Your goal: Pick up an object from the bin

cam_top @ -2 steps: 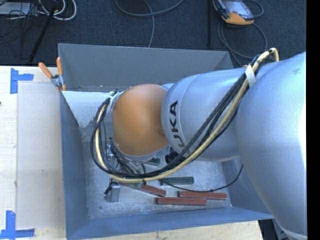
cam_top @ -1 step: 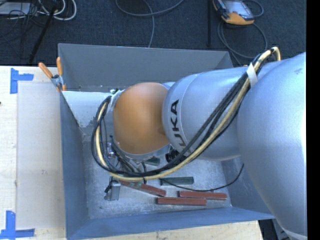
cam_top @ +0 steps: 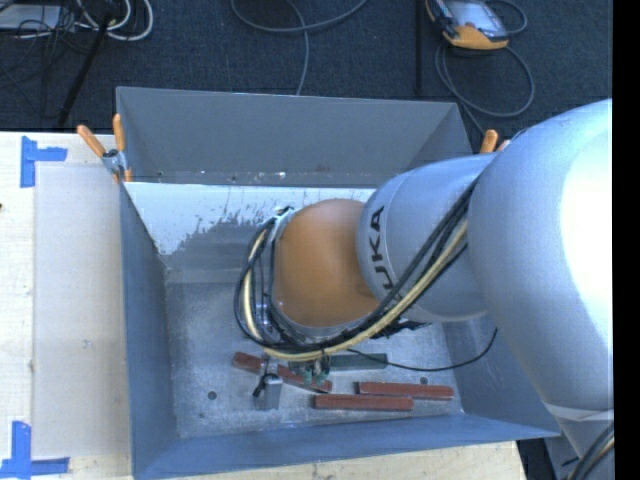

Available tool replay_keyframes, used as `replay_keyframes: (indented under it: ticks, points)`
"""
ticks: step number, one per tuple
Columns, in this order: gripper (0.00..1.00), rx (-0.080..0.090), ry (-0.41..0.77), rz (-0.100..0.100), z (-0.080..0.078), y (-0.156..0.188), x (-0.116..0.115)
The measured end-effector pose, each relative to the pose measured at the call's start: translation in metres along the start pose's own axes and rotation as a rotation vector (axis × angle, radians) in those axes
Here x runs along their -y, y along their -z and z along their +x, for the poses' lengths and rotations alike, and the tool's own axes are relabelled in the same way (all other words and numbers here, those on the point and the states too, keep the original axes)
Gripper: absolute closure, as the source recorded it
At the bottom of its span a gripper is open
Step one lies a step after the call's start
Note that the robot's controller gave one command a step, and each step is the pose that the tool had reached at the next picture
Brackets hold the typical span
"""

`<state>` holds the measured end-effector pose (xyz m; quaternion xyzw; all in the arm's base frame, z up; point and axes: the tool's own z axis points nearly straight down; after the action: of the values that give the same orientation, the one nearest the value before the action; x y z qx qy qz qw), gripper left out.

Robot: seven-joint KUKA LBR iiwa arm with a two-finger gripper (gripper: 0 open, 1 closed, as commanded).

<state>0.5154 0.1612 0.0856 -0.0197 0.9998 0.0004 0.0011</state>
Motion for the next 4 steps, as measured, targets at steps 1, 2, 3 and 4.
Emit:
replay_keyframes:
  ticks: [1,2,3,4]
  points:
    - [0.0,-0.01,0.051,0.002,-0.01,0.003,0.018]
    - [0.0,-0.003,-0.145,0.001,0.0,0.017,0.043]
    - [0.0,-0.005,-0.134,0.002,-0.003,-0.017,0.04]
    - [1.0,-0.005,-0.273,0.001,0.019,-0.016,0.051]
